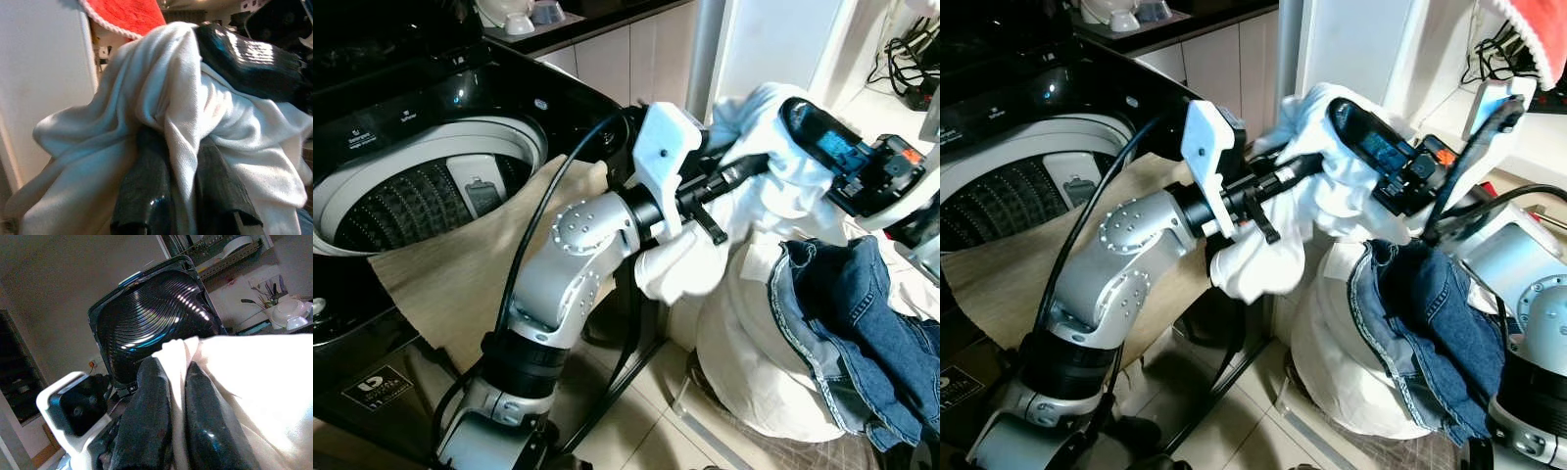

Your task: Clothes washing

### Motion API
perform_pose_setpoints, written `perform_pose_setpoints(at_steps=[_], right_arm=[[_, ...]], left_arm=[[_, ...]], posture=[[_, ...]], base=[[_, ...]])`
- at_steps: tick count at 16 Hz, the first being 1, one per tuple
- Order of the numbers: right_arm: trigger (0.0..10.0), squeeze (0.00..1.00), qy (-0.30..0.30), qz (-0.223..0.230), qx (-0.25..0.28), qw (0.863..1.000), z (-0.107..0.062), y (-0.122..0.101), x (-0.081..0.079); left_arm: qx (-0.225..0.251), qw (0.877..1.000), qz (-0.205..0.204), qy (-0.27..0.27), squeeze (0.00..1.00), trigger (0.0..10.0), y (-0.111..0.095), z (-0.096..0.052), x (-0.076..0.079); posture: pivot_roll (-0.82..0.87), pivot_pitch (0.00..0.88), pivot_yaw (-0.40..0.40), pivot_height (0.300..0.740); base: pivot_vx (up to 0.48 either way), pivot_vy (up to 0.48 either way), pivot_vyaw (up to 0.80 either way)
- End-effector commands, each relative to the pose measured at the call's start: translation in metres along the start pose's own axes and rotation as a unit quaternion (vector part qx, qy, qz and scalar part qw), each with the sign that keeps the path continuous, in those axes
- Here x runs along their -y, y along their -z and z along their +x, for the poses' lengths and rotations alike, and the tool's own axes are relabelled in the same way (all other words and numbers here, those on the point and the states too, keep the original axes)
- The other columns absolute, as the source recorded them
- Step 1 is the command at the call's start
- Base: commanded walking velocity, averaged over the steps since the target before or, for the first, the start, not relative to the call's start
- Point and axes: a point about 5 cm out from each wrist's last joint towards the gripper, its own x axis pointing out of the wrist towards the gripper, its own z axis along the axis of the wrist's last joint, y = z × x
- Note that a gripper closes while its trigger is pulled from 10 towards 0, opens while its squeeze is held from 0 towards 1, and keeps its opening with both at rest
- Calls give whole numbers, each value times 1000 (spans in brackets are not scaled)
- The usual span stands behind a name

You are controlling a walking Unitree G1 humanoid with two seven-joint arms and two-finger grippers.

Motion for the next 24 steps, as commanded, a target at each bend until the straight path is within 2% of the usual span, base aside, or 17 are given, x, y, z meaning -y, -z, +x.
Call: perform_pose_setpoints(at_steps=[1, 4, 5, 6, 7, 8, 9, 10, 11, 12, 13, 14, 15, 16, 17, 19, 24], right_arm=[[10000, 1000, -27, -14, -2, 1000, 6, -5, -10], [10000, 1000, -17, -29, -17, 999, 5, -2, -11], [10000, 0, -8, -50, -28, 998, 3, 1, -12], [10000, 0, -3, -63, -39, 997, 2, 3, -13], [10000, 0, 0, -70, -48, 996, 2, 6, -13], [10000, 0, 4, -76, -55, 996, 3, 9, -13], [10000, 0, 5, -76, -55, 996, 4, 11, -13], [10000, 0, 8, -76, -58, 995, 7, 14, -12], [10000, 0, 9, -81, -70, 994, 9, 19, -13], [10000, 0, 5, -83, -83, 993, 11, 24, -15], [10000, 0, -2, -85, -94, 992, 13, 29, -18], [10000, 0, -10, -85, -108, 990, 14, 36, -22], [10000, 0, -13, -87, -116, 989, 14, 40, -24], [10000, 0, -13, -87, -119, 989, 15, 43, -24], [10000, 0, -12, -88, -123, 988, 14, 46, -24], [10000, 0, -5, -91, -125, 988, 12, 46, -23], [10000, 0, 43, -105, -140, 984, 6, 43, -9]], left_arm=[[16, 998, 27, -48, 0, 0, -13, -3, -18], [28, 986, 82, -144, 0, 0, -33, -13, -57], [51, 949, 176, -258, 0, 0, -74, -32, -102], [39, 914, 243, -323, 0, 0, -95, -46, -126], [18, 887, 284, -363, 0, 0, -107, -56, -142], [-9, 829, 355, -431, 0, 0, -126, -77, -167], [-24, 818, 368, -441, 0, 0, -128, -82, -174], [-76, 795, 388, -460, 0, 0, -122, -90, -190], [-180, 778, 390, -459, 0, 902, -100, -96, -202], [-240, 769, 380, -455, 0, 10000, -83, -102, -208], [-273, 771, 358, -451, 0, 10000, -70, -106, -210], [-346, 774, 313, -427, 0, 10000, -42, -115, -210], [-376, 776, 284, -418, 686, 10000, -27, -121, -210], [-404, 775, 270, -403, 1000, 10000, -16, -125, -209], [-425, 765, 258, -409, 1000, 10000, -11, -133, -210], [-444, 750, 252, -422, 1000, 10000, -16, -141, -214], [-462, 734, 263, -424, 1000, 10000, -27, -148, -219]], posture=[[-129, 0, 42, 740], [-130, 0, 48, 740], [-131, 0, 52, 740], [-128, 0, 56, 740], [-128, 0, 56, 740], [-122, 0, 53, 740], [-121, 0, 52, 740], [-121, 0, 55, 740], [-123, 0, 56, 740], [-127, 0, 60, 740], [-127, 0, 61, 740], [-130, 0, 64, 740], [-129, 0, 64, 740], [-131, 0, 67, 740], [-133, 0, 67, 740], [-131, 0, 67, 740], [-127, 0, 65, 740]], base=[[0, 0, 0], [0, 0, 0], [0, 0, 0], [0, 0, 0], [0, 0, 0], [0, 0, 0], [0, 0, 0], [0, 0, 0], [0, 0, 0], [0, 0, 0], [0, 0, 0], [0, 0, 0], [0, 0, 0], [0, 0, 0], [0, 0, 0], [0, 0, 0], [0, 0, 0]])
